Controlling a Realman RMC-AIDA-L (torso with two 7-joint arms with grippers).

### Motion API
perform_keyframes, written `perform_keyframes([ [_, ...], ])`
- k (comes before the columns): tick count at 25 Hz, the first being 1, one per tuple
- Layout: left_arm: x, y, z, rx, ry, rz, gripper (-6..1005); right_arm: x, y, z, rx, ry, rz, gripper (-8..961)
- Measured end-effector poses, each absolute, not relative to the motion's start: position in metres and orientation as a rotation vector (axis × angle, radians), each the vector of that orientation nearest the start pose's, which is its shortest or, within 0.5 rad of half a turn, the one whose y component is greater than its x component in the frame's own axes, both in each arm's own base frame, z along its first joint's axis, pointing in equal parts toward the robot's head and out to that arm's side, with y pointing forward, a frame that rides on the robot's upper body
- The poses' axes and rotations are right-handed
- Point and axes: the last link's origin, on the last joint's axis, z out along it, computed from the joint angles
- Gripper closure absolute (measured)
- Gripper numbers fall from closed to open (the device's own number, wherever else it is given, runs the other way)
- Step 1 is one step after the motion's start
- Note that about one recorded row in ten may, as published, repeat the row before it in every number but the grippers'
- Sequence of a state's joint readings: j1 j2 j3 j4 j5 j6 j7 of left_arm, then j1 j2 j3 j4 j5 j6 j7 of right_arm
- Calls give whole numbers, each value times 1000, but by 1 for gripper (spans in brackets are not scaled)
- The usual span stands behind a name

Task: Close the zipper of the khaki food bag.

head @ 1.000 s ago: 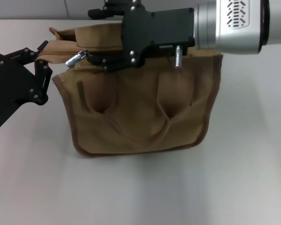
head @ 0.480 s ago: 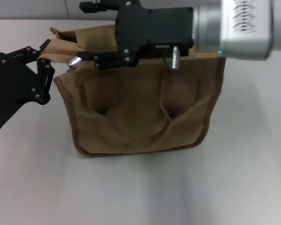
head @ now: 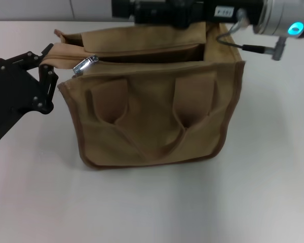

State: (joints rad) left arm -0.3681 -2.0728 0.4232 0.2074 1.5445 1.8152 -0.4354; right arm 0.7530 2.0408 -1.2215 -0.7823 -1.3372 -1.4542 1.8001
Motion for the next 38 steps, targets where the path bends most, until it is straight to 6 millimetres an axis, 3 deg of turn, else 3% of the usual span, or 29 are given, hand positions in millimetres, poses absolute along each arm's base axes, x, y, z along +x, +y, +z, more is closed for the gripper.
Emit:
perform_keyframes([
  [1, -288, 265, 17, -1988, -27, -1127, 978, 83, 382, 3, -2900, 743, 1227, 146],
  [2, -288, 264, 17, -1987, -23, -1128, 978, 82, 385, 3, -2932, 1003, 1195, 146],
  [3, -288, 264, 17, -1987, -23, -1128, 978, 82, 385, 3, -2932, 1003, 1195, 146],
  [8, -288, 264, 17, -1982, -3, -1120, 978, 90, 388, -8, -2910, 1484, 1082, 146],
  [17, -287, 266, 20, -1973, 15, -1116, 978, 91, 385, -17, -2868, 1709, 1036, 146],
  [24, -286, 267, 20, -1972, 21, -1116, 978, 88, 382, -26, -2888, 1742, 969, 146],
  [32, -286, 267, 19, -1971, 17, -1115, 978, 86, 382, -27, -2928, 1620, 972, 146],
  [34, -286, 267, 19, -1970, 15, -1113, 978, 80, 380, -24, -3015, 1347, 975, 146],
  [35, -286, 267, 19, -1970, 14, -1113, 978, 75, 379, -18, -3082, 968, 957, 146],
  [36, -286, 267, 19, -1970, 14, -1113, 978, 75, 379, -18, -3082, 968, 957, 146],
  [38, -286, 267, 19, -1970, 15, -1115, 978, 73, 378, -13, -3079, 595, 946, 146],
])
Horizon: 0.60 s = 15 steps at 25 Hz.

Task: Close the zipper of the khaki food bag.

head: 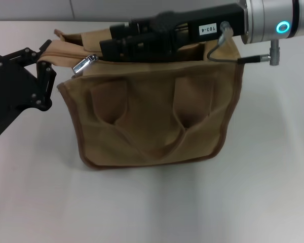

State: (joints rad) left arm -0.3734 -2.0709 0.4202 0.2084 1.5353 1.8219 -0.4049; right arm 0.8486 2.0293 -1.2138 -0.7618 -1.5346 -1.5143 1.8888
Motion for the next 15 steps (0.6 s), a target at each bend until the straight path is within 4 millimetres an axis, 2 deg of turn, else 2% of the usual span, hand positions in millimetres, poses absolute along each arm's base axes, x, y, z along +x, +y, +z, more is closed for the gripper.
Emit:
perform_keyframes([
  [3, -287, 266, 19, -1969, 14, -1117, 978, 73, 378, -11, -2982, 163, 958, 146],
  [4, -287, 265, 19, -1968, 11, -1116, 978, 75, 380, -13, -2892, -62, 927, 146],
  [5, -287, 265, 19, -1968, 11, -1116, 978, 75, 380, -13, -2892, -62, 927, 146],
  [9, -287, 264, 17, -1968, -1, -1123, 978, 81, 386, -30, -2679, -491, 772, 146],
  [10, -287, 264, 17, -1968, -1, -1123, 978, 81, 386, -30, -2679, -491, 772, 146],
  [14, -287, 263, 17, -1969, -2, -1126, 978, 79, 388, -45, -2544, -741, 681, 146],
  [15, -286, 264, 16, -1971, -1, -1127, 978, 79, 388, -45, -2544, -741, 681, 145],
])
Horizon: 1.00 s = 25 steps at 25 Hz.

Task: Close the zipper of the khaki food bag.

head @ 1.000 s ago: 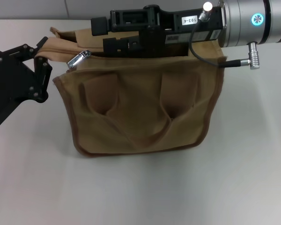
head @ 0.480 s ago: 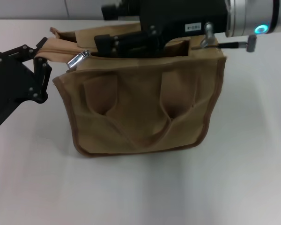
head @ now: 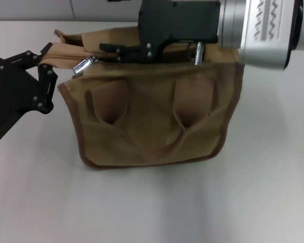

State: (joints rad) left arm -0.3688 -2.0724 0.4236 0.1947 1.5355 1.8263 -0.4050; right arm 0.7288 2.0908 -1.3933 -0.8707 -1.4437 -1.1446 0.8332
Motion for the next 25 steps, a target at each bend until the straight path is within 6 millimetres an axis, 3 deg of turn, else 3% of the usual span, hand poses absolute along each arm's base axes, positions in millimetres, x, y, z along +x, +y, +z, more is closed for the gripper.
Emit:
perform_keyframes([
  [6, -285, 265, 17, -1969, -2, -1134, 977, 76, 377, -48, -2508, -888, 675, 145],
  [18, -283, 264, 16, -1967, -6, -1161, 977, 76, 366, -50, -2479, -975, 647, 145],
  [25, -278, 263, 17, -1971, 11, -1204, 977, 75, 362, -66, -2473, -1054, 567, 145],
])
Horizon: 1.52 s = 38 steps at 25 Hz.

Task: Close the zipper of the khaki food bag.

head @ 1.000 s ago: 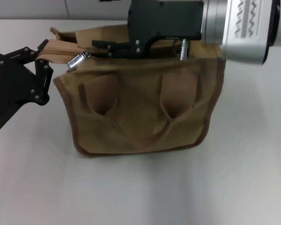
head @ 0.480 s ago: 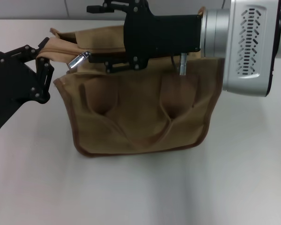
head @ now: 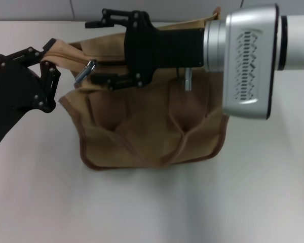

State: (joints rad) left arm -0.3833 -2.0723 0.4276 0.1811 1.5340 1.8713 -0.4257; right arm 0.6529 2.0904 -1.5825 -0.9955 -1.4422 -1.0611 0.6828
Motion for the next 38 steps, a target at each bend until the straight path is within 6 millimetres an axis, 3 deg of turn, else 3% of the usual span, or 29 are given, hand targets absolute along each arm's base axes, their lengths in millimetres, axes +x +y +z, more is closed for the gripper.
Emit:
perform_keyframes([
  [26, -273, 264, 18, -1973, 16, -1249, 977, 75, 351, -75, -2447, -1006, 638, 150],
  [38, -275, 265, 17, -1973, 2, -1232, 977, 88, 347, -70, -2452, -945, 639, 150],
])
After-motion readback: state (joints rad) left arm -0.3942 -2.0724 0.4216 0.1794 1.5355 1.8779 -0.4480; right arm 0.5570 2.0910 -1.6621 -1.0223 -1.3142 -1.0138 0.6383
